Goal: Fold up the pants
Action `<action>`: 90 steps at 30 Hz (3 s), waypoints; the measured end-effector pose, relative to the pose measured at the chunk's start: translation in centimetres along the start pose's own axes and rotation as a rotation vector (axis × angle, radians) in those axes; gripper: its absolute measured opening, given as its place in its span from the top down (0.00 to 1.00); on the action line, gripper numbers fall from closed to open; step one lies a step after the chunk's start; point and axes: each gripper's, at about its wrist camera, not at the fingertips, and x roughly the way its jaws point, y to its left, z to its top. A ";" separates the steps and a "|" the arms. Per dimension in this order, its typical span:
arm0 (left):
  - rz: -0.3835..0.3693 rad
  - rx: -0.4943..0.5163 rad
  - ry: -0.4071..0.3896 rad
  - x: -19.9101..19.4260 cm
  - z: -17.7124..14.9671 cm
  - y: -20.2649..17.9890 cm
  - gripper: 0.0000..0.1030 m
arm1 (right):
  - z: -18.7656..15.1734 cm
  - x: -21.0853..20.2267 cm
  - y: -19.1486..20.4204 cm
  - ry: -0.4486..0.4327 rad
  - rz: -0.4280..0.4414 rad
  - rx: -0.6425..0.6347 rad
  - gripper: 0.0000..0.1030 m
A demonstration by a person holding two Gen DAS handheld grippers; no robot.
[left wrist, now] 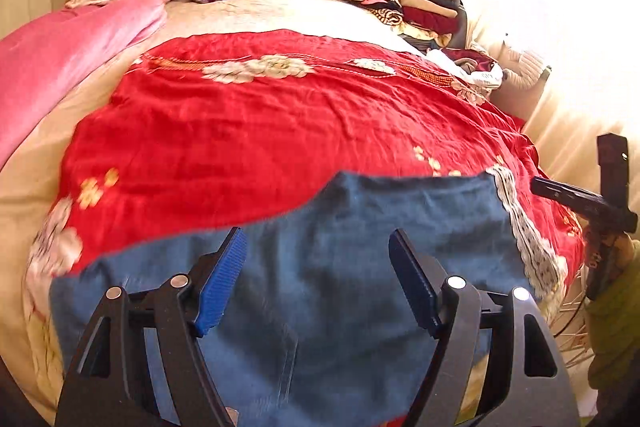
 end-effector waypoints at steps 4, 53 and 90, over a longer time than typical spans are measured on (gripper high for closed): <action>-0.028 0.046 0.040 3.5 2.3 -1.3 0.30 | 1.7 2.7 -2.6 0.041 0.017 0.061 0.66; 0.030 0.087 -0.031 1.9 -1.8 -3.4 0.45 | -4.3 -2.8 -2.1 -0.032 -0.054 -0.031 0.50; 0.094 -0.010 -0.011 -1.9 -6.5 -0.1 0.27 | -8.7 -7.0 0.9 -0.021 -0.073 -0.095 0.53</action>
